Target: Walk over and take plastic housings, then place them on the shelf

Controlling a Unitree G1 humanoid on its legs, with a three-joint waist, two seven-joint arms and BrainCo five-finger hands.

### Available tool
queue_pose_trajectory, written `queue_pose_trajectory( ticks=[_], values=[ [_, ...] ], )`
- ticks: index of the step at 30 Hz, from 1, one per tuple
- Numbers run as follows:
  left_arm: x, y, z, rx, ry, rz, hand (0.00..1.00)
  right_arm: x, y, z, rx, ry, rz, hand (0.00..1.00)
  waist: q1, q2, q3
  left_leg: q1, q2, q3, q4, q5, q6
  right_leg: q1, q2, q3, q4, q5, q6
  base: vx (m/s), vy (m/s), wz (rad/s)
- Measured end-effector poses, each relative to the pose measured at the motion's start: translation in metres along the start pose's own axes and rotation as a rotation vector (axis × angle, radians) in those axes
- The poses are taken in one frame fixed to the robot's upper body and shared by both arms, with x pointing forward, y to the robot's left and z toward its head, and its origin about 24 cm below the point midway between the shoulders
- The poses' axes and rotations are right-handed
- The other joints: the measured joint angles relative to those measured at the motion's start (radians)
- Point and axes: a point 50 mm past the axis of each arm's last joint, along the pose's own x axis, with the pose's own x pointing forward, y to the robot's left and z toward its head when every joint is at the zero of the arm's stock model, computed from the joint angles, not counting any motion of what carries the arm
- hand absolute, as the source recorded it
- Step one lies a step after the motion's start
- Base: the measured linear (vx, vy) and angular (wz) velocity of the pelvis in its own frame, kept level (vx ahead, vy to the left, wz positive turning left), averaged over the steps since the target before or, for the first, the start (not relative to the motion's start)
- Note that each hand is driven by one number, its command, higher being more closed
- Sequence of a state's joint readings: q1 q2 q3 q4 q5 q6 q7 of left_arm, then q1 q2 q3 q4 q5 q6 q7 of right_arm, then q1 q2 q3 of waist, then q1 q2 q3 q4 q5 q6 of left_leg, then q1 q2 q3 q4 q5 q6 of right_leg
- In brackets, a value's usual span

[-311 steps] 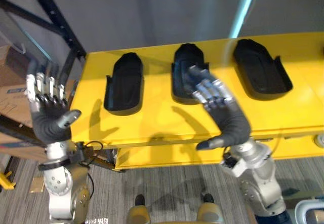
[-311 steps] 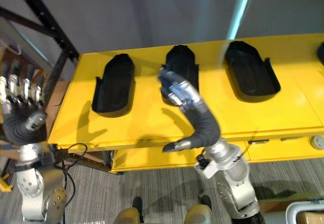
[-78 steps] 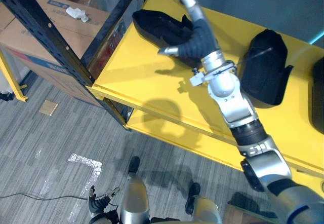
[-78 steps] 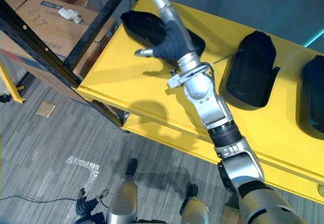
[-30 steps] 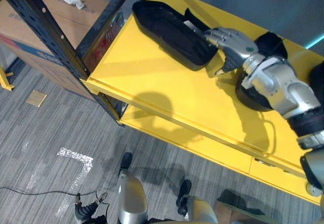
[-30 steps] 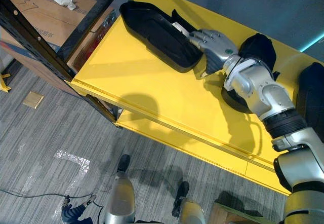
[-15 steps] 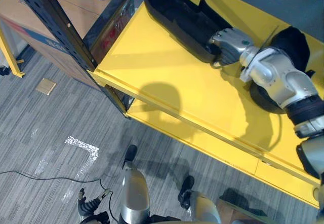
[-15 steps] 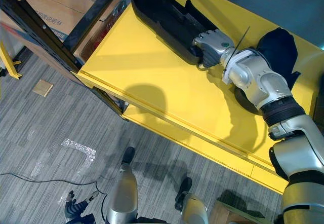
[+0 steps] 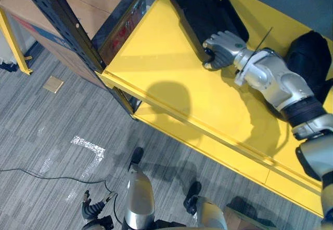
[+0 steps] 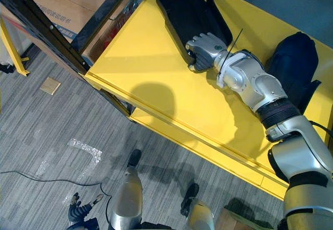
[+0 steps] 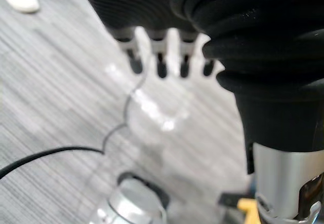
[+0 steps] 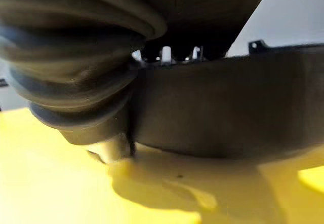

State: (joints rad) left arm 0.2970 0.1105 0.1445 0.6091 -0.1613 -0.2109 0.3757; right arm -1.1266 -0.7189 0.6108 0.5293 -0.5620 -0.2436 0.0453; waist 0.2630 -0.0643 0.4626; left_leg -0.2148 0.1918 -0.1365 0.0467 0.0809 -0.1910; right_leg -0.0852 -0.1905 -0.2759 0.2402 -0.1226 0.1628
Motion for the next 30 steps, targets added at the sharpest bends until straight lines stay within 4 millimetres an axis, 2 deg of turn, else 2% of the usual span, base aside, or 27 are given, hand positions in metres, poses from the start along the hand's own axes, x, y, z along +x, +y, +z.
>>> queue_pose_trajectory(
  ticks=[6, 14, 18, 24, 30],
  values=[
    [0.001, -0.001, 0.002, -0.002, -0.006, -0.002, 0.00, 0.003, 0.001, 0.006, 0.055, 0.036, -0.022, 1.00, 0.000, -0.006, 0.003, 0.004, 0.001, 0.005, 0.000, 0.000, 0.000, 0.001, 0.000, 0.004, -0.001, 0.000, 0.000, 0.00, 0.002, -0.01],
    [0.002, -0.003, 0.003, -0.005, -0.008, -0.002, 0.00, 0.000, 0.009, 0.012, 0.246, 0.172, -0.089, 1.00, -0.001, -0.018, 0.008, 0.033, 0.003, 0.028, -0.006, -0.001, 0.000, 0.011, 0.000, 0.029, -0.002, 0.002, 0.001, 0.00, 0.004, -0.07],
    [0.001, -0.004, 0.002, 0.001, -0.003, -0.004, 0.00, -0.004, 0.019, 0.016, 0.329, 0.223, -0.087, 1.00, -0.019, -0.033, 0.005, 0.044, 0.005, 0.039, -0.009, -0.001, 0.000, 0.017, 0.001, 0.037, -0.007, 0.006, 0.003, -0.01, 0.006, -0.07],
    [0.000, -0.002, -0.006, 0.020, 0.026, 0.033, 0.00, -0.001, 0.025, 0.022, 0.394, 0.270, -0.047, 1.00, -0.031, -0.047, -0.003, 0.076, 0.006, 0.067, -0.018, -0.001, 0.001, 0.034, 0.001, 0.061, -0.026, 0.021, 0.007, -0.01, 0.012, -0.12],
    [0.000, 0.000, -0.008, 0.044, 0.044, 0.065, 0.00, -0.001, 0.031, 0.024, 0.431, 0.269, -0.016, 1.00, -0.035, -0.091, -0.035, 0.080, 0.005, 0.069, -0.020, -0.001, 0.001, 0.044, 0.002, 0.061, -0.044, 0.029, 0.009, 0.00, 0.000, 0.00]
  ],
)
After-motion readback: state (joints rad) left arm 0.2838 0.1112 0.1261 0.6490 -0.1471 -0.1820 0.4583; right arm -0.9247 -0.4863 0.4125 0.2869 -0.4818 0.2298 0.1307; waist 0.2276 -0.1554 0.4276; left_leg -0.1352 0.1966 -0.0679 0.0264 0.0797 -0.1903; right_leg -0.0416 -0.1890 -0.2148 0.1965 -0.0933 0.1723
